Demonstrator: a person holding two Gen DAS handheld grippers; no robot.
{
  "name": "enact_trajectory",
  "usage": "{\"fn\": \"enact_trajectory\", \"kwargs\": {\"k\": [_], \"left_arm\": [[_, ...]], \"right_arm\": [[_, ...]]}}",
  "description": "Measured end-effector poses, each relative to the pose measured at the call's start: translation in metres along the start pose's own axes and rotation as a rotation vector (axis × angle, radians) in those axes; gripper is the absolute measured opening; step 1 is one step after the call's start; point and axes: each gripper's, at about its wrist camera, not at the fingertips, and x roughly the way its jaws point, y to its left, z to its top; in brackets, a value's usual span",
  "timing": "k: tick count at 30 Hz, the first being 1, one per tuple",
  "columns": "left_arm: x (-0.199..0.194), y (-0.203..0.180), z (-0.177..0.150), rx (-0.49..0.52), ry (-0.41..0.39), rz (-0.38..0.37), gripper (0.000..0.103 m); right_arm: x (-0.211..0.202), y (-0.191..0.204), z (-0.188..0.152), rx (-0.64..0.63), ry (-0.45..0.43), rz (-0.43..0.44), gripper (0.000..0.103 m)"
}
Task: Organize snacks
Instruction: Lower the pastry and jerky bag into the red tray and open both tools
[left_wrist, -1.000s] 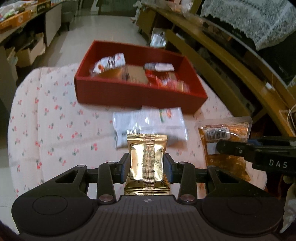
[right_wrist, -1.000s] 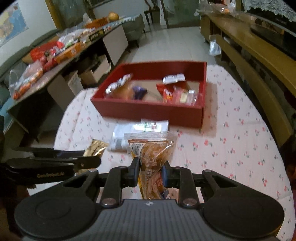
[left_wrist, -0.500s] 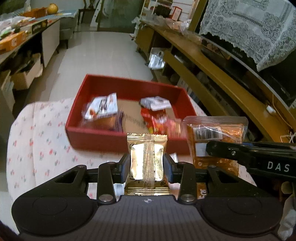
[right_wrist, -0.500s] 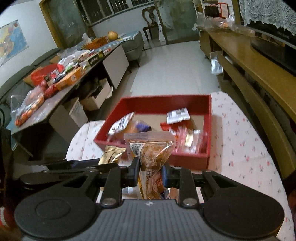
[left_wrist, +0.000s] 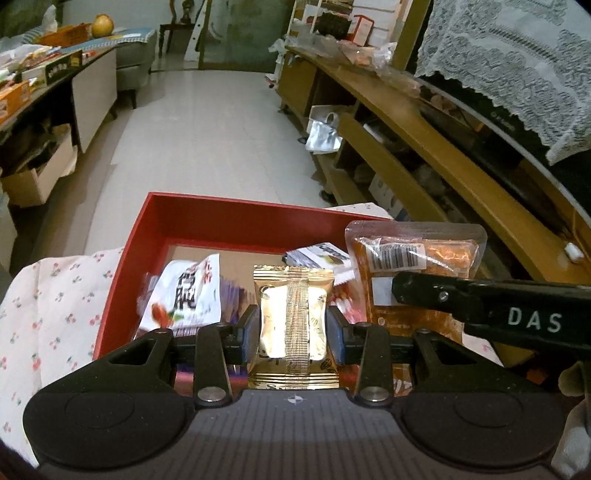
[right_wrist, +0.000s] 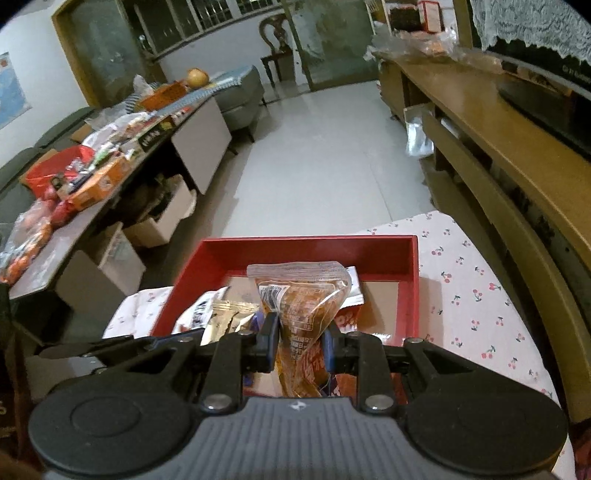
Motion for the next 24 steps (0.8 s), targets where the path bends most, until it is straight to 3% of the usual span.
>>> {"fn": "enact_trajectory", "kwargs": {"k": [8,19,24], "left_arm": [[0.032,-0.002,-0.002,0.024,0.042,0.044,0.047],[0.033,-0.005,-0.004,0.055,0.032,0.097,0.048],[0.028,-0.006,-0.001,0.06,0.011,0.108,0.061]], "right_arm": [[0.04,-0.017,0.008,0.04,0.052,-0.029,0.048],[0.054,-0.026,0.004,0.061,0.065,-0.062,0.049],[0.049,-0.024,0.006,0.06,0.05,-0.052,0.049]]}}
